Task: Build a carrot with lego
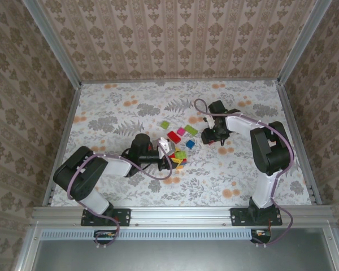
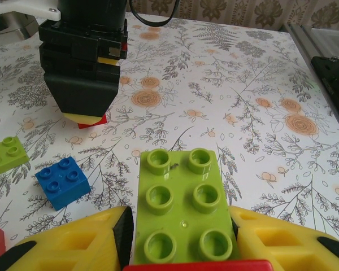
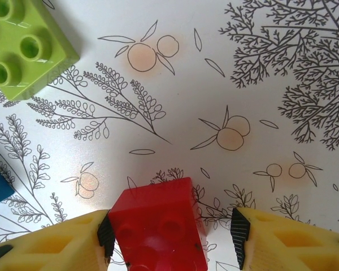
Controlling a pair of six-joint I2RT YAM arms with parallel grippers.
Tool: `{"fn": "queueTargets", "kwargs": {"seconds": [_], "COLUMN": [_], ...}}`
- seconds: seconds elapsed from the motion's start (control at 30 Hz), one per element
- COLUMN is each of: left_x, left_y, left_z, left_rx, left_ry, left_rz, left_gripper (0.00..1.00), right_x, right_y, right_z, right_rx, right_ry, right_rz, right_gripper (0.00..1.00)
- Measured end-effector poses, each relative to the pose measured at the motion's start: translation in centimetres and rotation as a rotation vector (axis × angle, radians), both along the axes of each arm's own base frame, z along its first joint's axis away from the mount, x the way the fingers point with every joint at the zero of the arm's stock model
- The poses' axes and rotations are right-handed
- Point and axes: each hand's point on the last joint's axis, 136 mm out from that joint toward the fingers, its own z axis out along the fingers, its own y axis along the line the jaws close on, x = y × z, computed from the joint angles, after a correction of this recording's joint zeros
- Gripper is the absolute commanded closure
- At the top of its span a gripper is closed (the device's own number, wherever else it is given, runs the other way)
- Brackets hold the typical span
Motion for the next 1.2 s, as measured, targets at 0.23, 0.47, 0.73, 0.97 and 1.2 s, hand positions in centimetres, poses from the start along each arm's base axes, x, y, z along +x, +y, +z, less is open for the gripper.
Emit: {"fn": "queueTargets", "kwargs": {"seconds": [0.23, 0.47, 0.73, 0.97, 1.2], "left_x": [0.0, 0.0, 0.0, -0.3, -0.2], "left_y": [0.0, 0.0, -0.3, -0.5, -0.5], "left_z": [0.0, 0.0, -0.3, -0.6, -0.6], "left_rx": [0.0, 0.002, 0.027, 0.045, 0.048], "left_ry": [0.0, -0.005, -0.011, -0.021, -0.025], "left_rz": [0.0, -0.002, -0.01, -0.015, -0.011], "left_gripper": [0.54, 0.55, 0.54, 0.55, 0.55], "right_x": [-0.2, -0.2, -1.0, -3.4, -6.9], "right_y": [0.1, 0.2, 0.1, 0.7, 4.9], "right_z": [0.0, 0.0, 0.7, 6.8, 12.7], "right_rx": [0.018, 0.026, 0.044, 0.093, 0.148], "right_ry": [0.011, 0.014, 0.04, -0.01, -0.053], "right_rz": [-0.001, 0.0, -0.069, -0.164, -0.114], "right_gripper": [0.56, 0.67, 0.73, 0.75, 0.74]}}
